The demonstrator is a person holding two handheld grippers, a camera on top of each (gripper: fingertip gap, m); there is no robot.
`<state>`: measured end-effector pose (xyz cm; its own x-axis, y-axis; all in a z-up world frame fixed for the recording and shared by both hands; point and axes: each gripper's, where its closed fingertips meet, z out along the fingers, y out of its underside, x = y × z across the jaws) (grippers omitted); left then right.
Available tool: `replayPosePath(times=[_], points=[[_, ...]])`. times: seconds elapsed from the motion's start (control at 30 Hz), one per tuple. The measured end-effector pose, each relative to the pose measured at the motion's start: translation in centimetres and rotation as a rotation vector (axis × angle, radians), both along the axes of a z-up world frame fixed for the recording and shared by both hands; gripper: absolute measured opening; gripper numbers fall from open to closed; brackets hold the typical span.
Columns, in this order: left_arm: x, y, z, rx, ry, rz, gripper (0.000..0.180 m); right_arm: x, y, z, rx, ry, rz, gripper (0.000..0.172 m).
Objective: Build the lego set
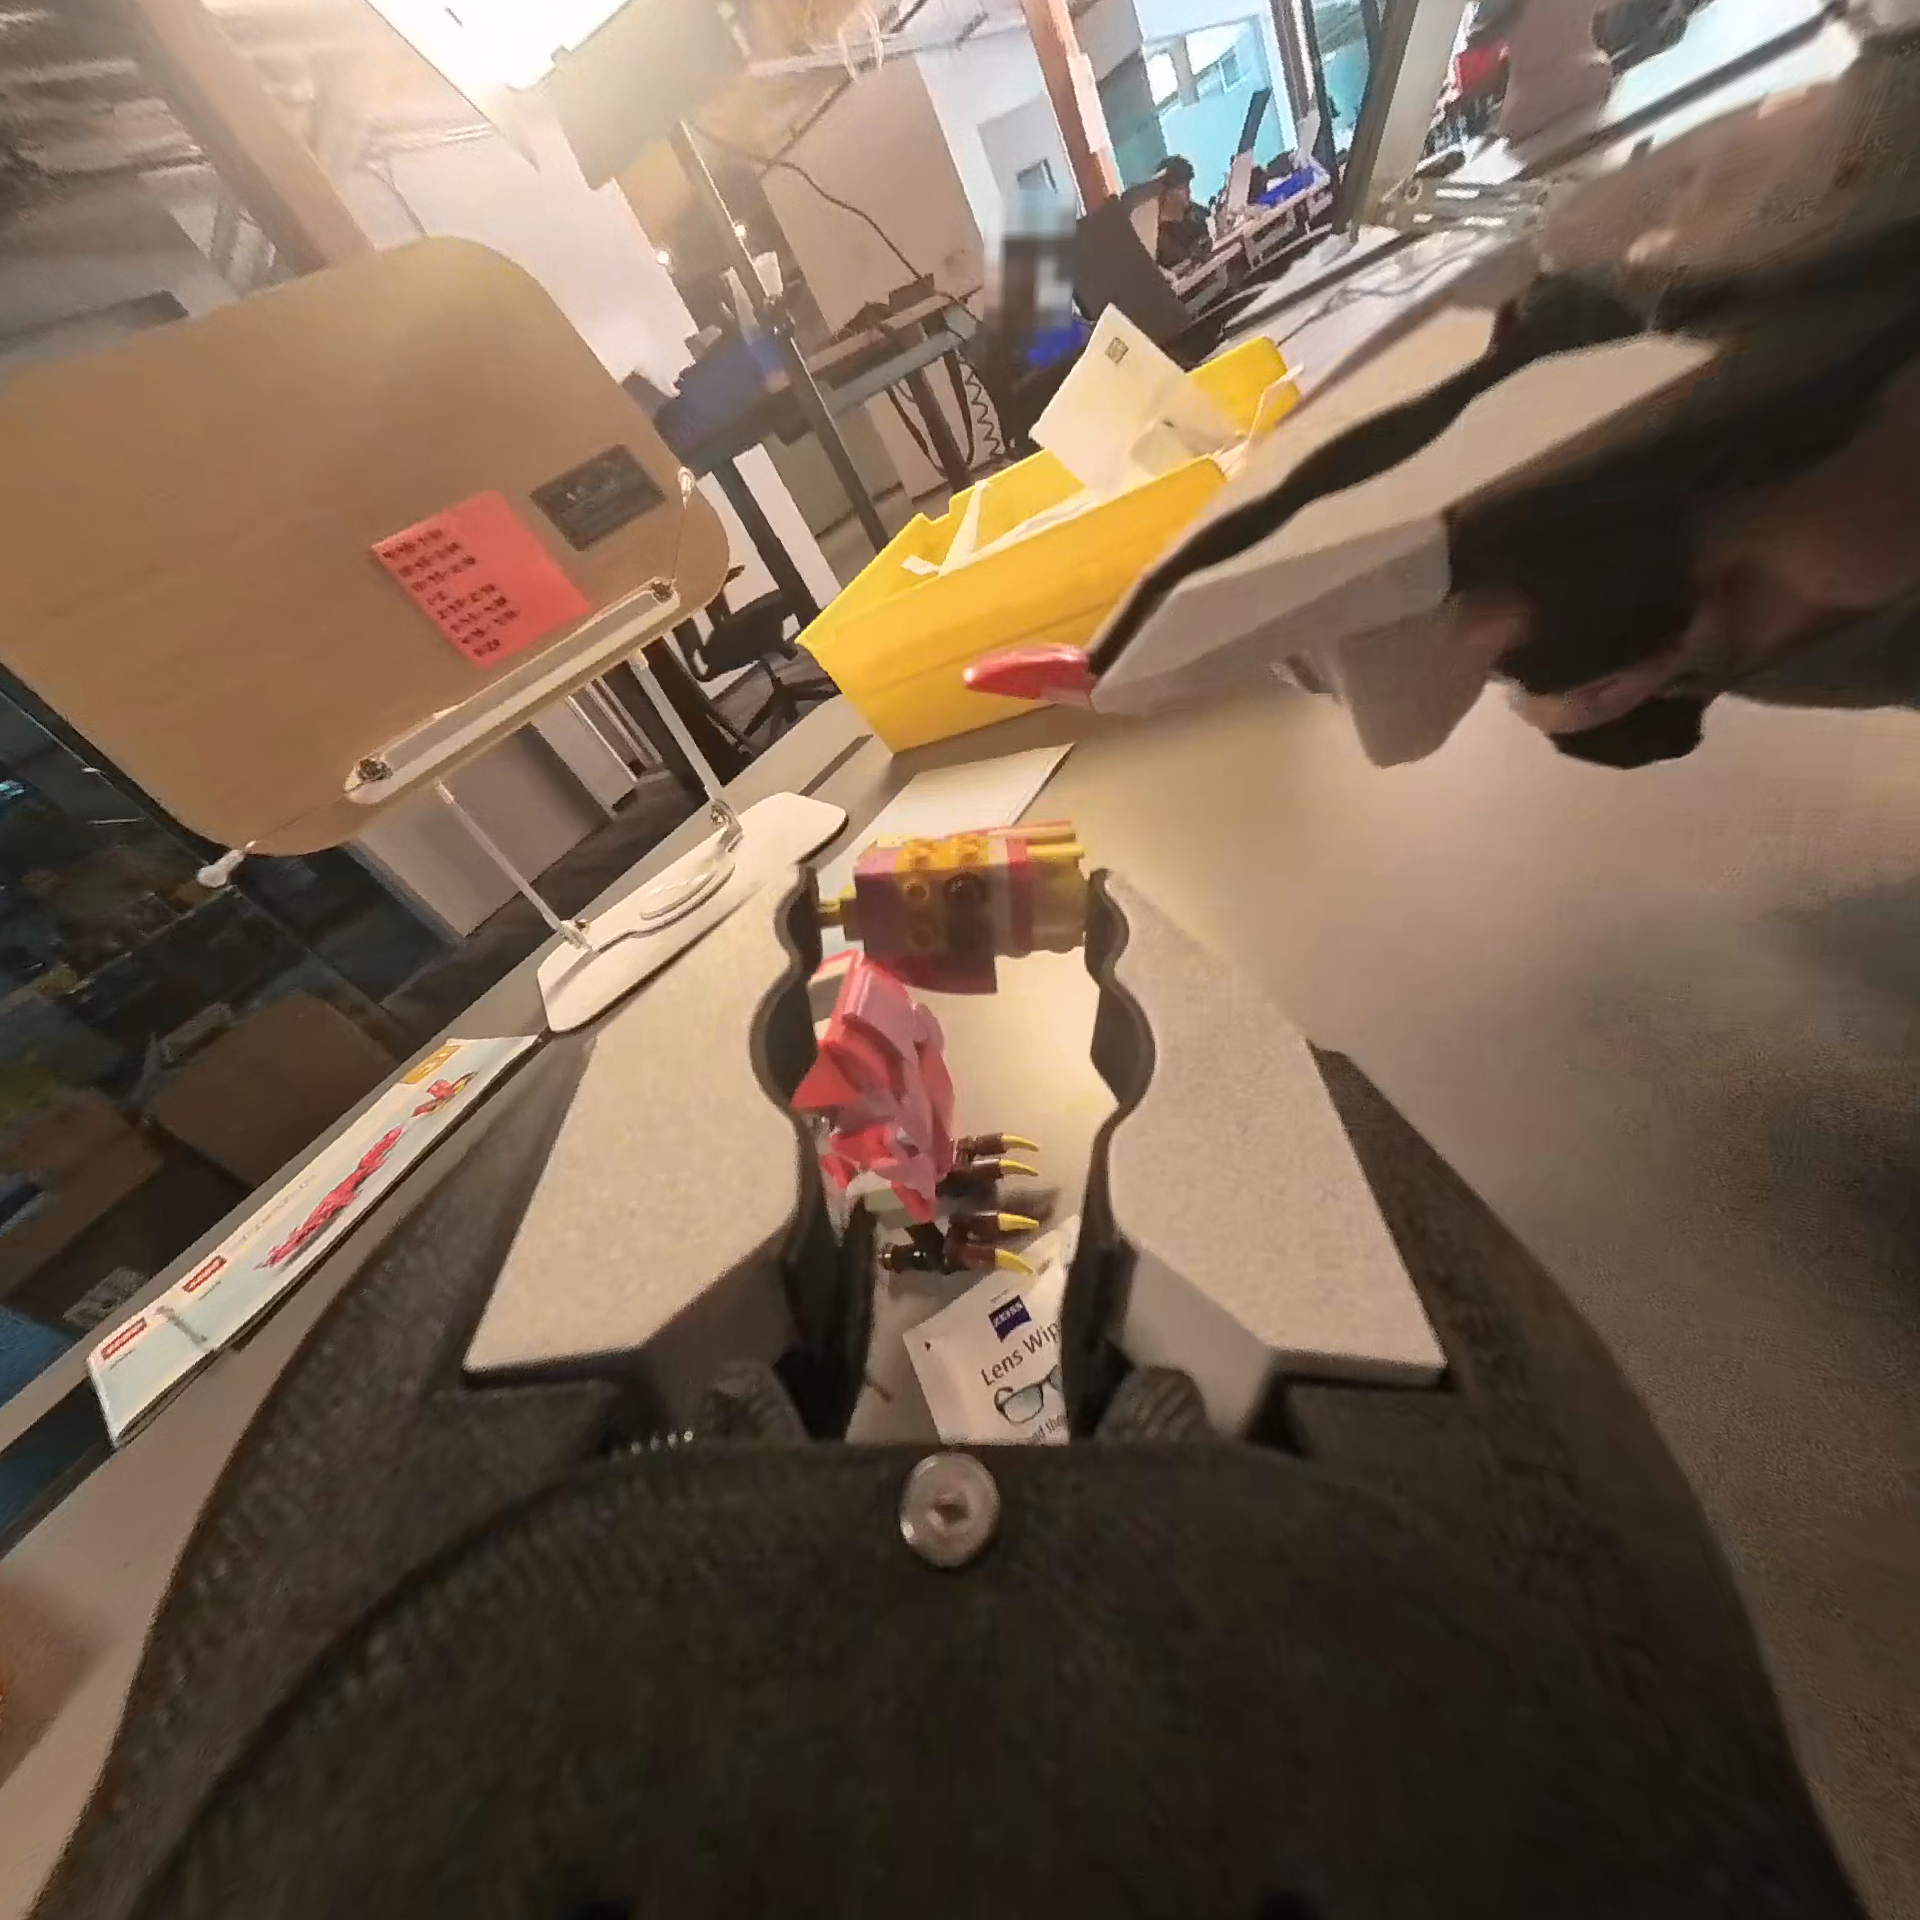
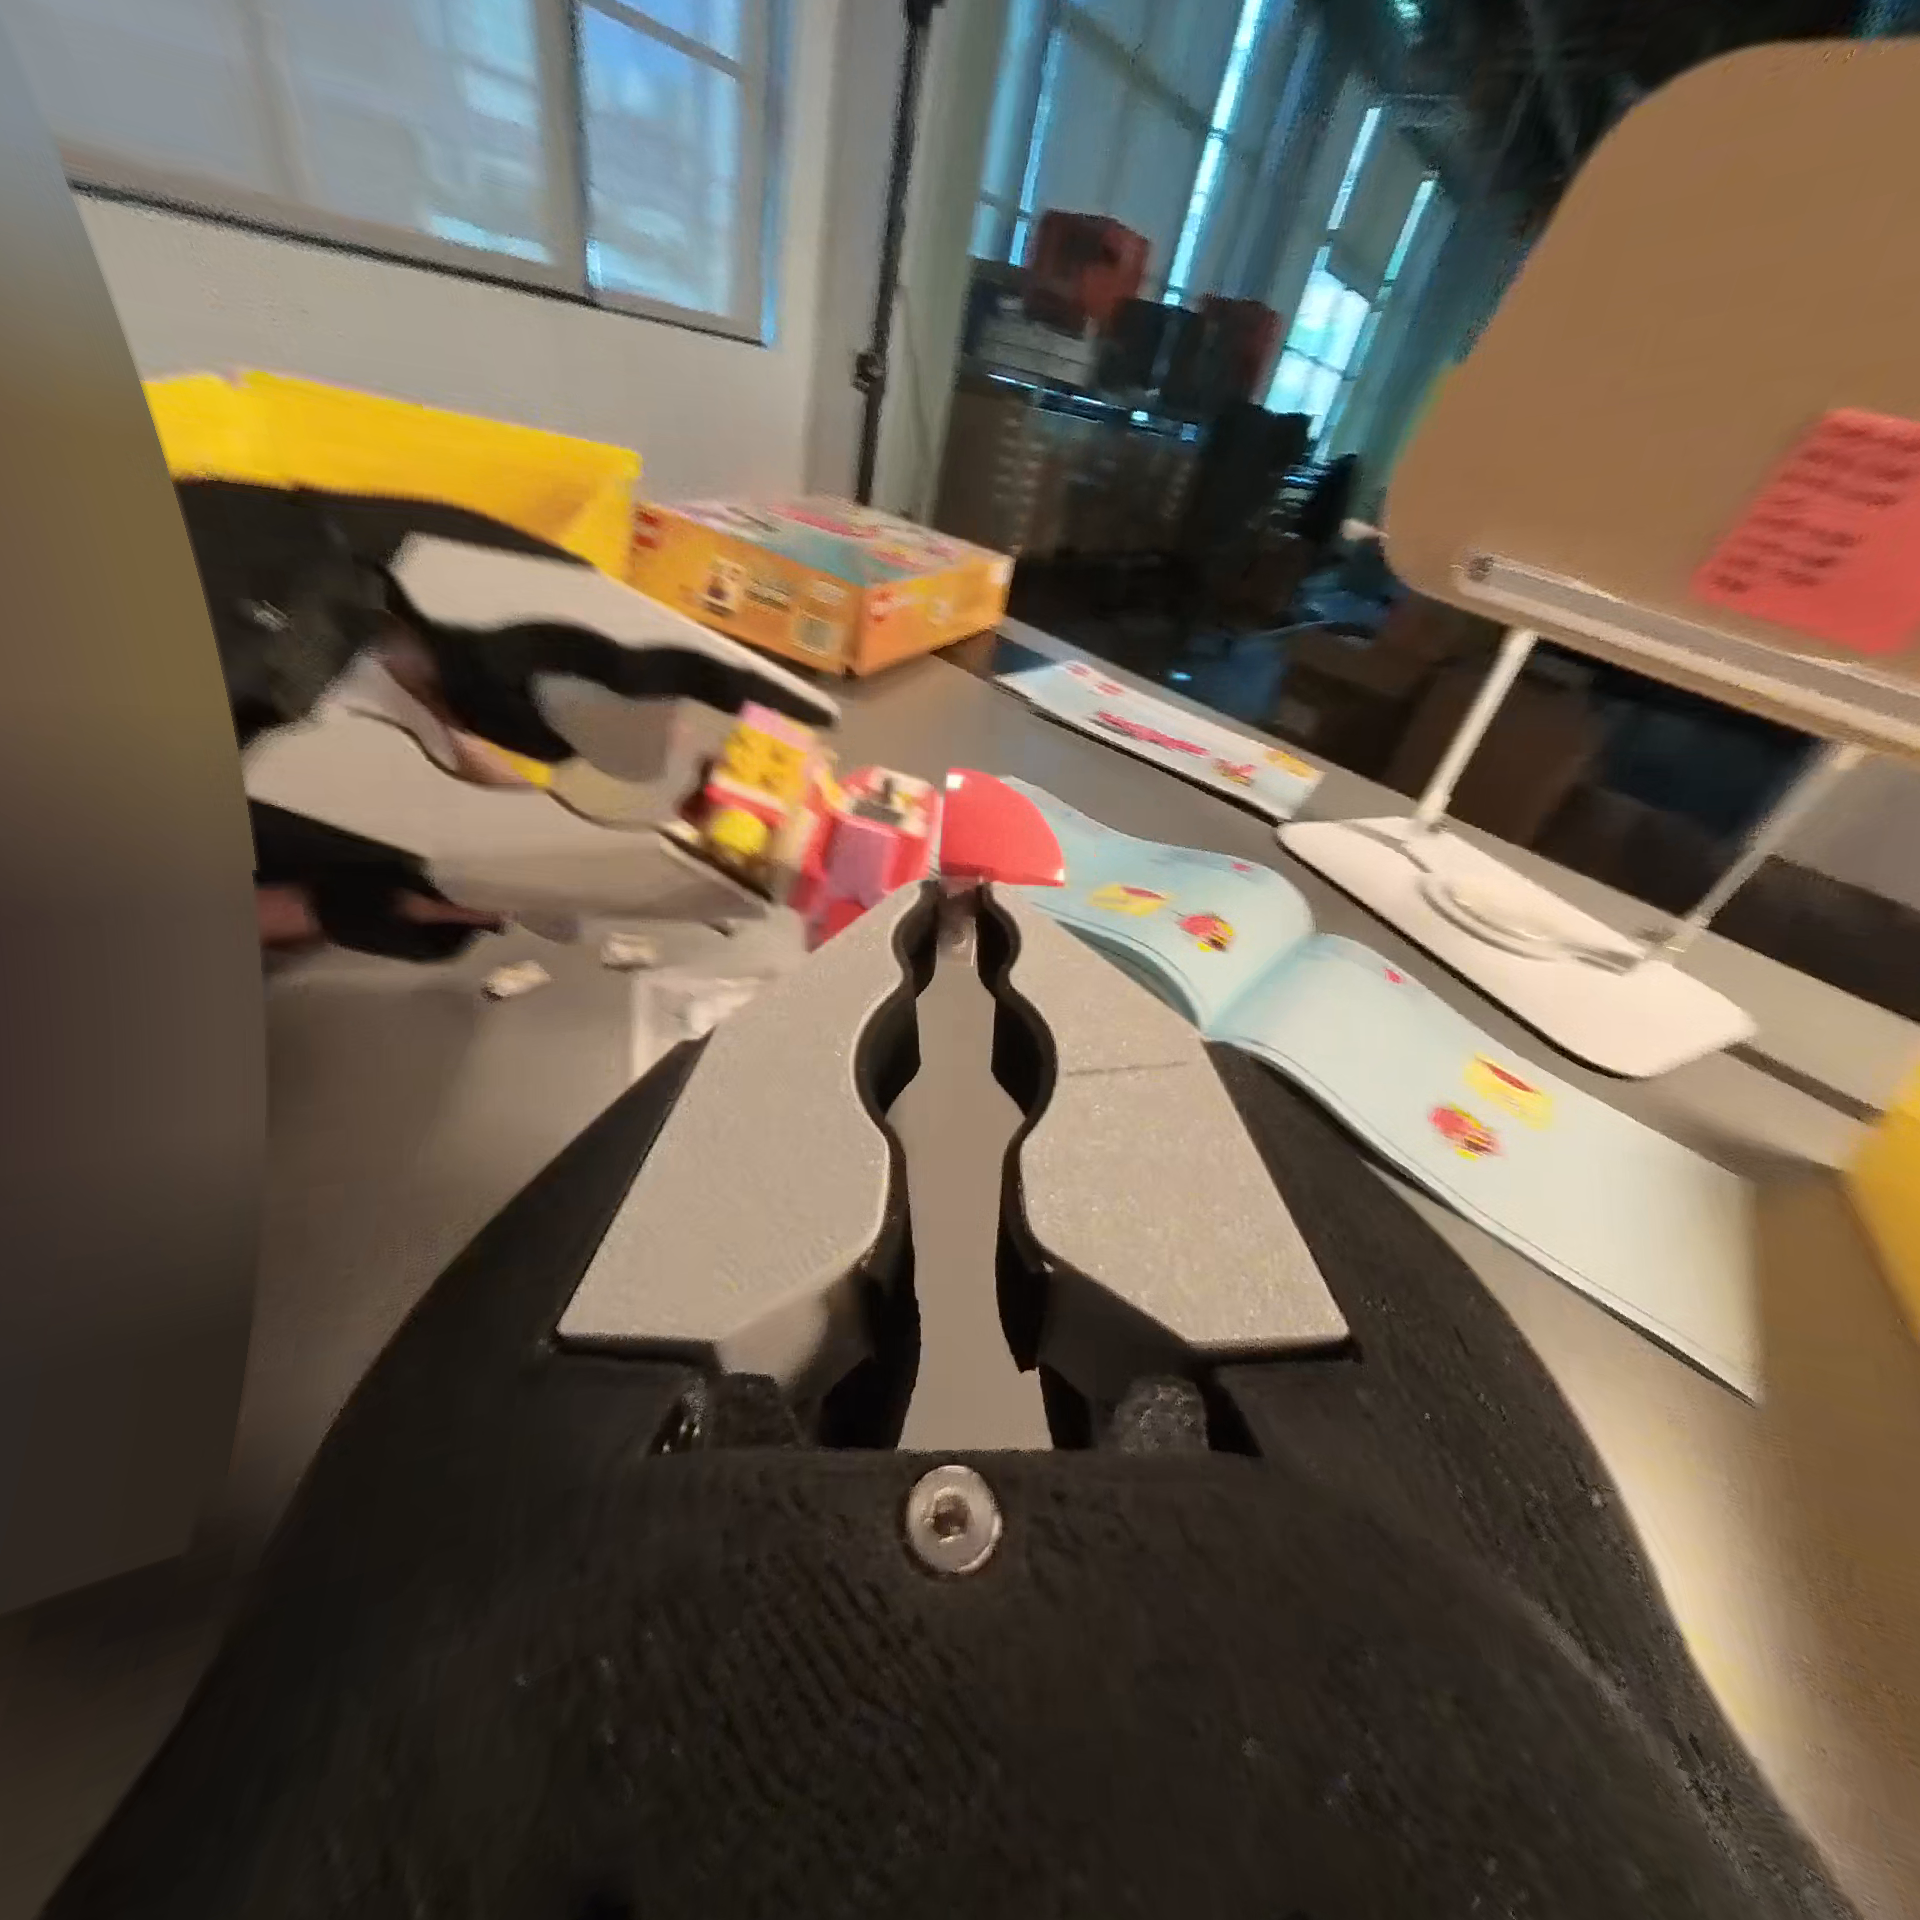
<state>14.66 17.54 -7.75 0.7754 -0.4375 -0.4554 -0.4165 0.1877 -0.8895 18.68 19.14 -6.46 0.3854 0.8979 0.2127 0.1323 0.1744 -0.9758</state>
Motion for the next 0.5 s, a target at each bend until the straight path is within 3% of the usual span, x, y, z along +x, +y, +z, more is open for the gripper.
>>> replayPosePath(times=[0.23, 0.5], points=[[0.3, 0.1, -0.5, 0.004, 0.052, 0.022, 0.05, -2.7, -2.4, 0.2, -0.145, -0.032, 0.111, 0.005], [0.7, 0.0, -0.4, 0.016, 0.066, 0.013, 0.05, -3.3, -2.7, -0.2, -0.097, -0.067, 0.098, 0.005]])
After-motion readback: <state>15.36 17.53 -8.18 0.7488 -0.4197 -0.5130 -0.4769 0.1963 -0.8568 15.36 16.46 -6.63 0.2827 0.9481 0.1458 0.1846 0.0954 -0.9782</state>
